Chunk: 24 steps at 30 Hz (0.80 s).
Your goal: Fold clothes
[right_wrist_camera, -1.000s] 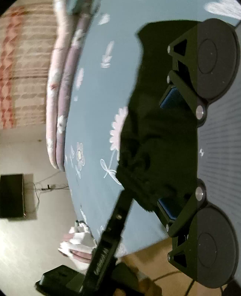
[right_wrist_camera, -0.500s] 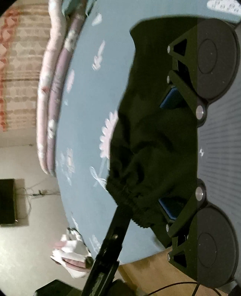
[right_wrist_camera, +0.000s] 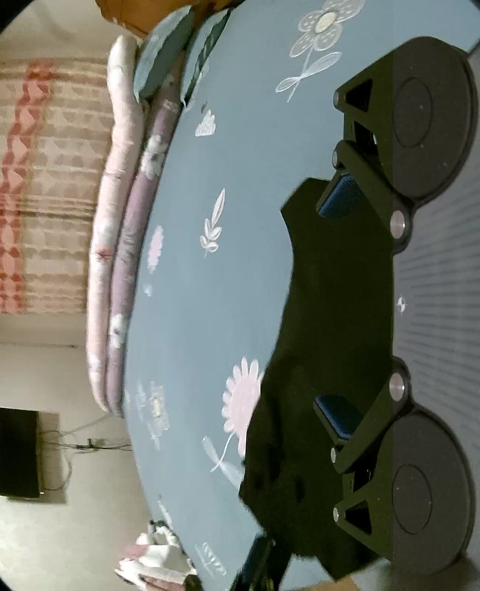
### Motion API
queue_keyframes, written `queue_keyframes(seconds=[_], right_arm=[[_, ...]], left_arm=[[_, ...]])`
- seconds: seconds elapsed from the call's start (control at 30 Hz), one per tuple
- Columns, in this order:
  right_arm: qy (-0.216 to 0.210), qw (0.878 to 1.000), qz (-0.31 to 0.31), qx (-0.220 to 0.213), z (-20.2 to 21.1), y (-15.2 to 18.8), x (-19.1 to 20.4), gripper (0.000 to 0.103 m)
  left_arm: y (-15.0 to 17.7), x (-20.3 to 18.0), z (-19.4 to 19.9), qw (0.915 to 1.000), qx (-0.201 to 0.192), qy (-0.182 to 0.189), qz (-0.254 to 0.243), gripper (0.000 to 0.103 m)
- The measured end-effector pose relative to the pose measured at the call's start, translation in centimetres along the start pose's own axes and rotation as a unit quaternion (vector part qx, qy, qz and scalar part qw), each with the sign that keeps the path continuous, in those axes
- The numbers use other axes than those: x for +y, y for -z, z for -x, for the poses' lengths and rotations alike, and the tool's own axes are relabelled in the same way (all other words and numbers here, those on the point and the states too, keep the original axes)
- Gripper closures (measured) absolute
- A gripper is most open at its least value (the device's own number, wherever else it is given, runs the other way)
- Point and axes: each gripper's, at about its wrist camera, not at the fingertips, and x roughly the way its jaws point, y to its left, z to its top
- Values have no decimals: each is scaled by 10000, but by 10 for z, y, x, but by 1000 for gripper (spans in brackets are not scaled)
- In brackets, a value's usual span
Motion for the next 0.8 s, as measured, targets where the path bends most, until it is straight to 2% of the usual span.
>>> queue_keyframes(seconds=[0.17, 0.23, 0.33, 0.53, 0.7, 0.8], right_arm=[[-210, 9987, -205, 413, -54, -5, -30, 0], [-162, 9979, -234, 585, -72, -1, -35, 0], [-237, 9977, -335, 539, -79, 5, -38, 0], [18, 9971, -679, 328, -35, 7, -29, 0], [-142, 9961, -869, 92, 22, 33, -4, 0], [-217, 9927, -1182, 61, 47, 53, 9, 0]], left_arm=[[0, 11, 1, 9998, -4, -148, 114, 20], [-1, 12, -1, 9998, 6, -145, 129, 20], [-3, 14, -4, 9998, 22, -141, 152, 20], [-4, 17, -9, 9997, 51, -46, 217, 20], [-2, 26, -11, 9985, 112, 265, 455, 20], [-5, 41, -8, 9974, 140, 263, 656, 20]])
